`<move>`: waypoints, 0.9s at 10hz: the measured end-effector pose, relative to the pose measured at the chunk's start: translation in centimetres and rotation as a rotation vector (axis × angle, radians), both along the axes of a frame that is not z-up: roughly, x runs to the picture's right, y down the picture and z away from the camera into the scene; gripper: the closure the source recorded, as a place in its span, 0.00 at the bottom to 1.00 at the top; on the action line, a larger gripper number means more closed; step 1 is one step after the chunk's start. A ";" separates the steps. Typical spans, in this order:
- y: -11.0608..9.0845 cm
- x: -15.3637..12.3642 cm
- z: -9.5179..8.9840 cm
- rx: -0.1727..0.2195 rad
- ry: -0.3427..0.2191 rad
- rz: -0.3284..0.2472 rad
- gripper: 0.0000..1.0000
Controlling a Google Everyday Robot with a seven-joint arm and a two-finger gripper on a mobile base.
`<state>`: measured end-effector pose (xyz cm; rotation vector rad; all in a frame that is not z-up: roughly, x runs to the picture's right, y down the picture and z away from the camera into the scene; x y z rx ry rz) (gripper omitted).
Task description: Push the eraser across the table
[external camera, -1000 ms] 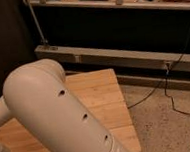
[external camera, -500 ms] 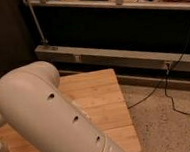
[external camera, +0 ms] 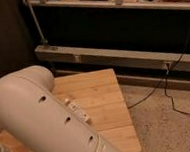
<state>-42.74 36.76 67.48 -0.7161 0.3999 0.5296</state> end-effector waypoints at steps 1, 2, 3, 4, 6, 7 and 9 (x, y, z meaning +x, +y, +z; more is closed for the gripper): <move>0.4 0.3 -0.8 -0.033 -0.003 -0.031 1.00; 0.7 0.9 -2.0 -0.085 -0.007 -0.066 1.00; 0.7 1.5 -3.3 -0.137 -0.013 -0.091 1.00; 0.7 2.1 -4.6 -0.190 -0.020 -0.113 1.00; -0.4 3.2 -7.1 -0.287 -0.030 -0.143 1.00; -1.5 3.4 -7.7 -0.307 -0.023 -0.122 1.00; -5.3 2.3 -7.2 -0.267 0.002 0.013 1.00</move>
